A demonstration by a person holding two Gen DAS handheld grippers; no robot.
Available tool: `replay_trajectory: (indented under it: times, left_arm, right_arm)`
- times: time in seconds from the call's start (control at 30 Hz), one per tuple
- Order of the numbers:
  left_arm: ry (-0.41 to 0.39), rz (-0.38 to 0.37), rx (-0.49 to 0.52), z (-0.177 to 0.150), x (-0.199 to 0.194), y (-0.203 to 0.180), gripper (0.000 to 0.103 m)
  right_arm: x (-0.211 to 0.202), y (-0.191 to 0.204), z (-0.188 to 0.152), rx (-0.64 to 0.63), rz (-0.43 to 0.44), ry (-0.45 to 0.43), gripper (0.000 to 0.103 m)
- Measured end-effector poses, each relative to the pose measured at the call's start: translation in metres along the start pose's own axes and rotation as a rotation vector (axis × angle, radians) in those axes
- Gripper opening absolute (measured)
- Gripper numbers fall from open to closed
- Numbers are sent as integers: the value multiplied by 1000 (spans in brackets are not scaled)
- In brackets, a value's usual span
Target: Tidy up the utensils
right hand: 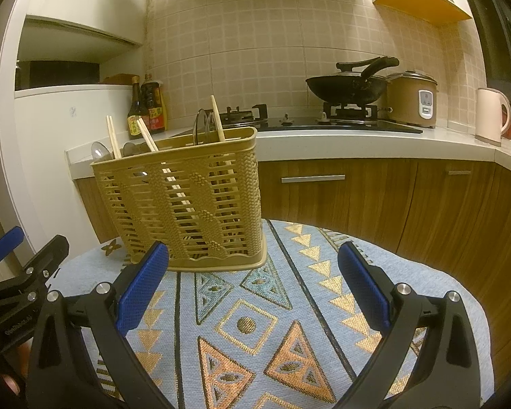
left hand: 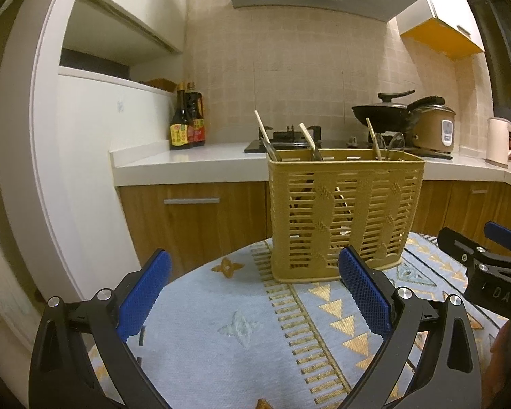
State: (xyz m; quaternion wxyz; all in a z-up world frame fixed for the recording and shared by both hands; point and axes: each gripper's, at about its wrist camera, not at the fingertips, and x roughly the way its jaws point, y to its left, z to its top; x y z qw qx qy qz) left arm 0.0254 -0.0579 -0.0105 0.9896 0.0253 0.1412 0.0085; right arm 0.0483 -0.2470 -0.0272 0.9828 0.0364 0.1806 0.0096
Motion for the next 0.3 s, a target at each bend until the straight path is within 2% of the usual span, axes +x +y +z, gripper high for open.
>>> replay_trajectory:
  times: [0.3]
  left_arm:
    - [26,-5,-46,2,6,11,96]
  right_arm:
    - [0,0,0,3,-1,0,95]
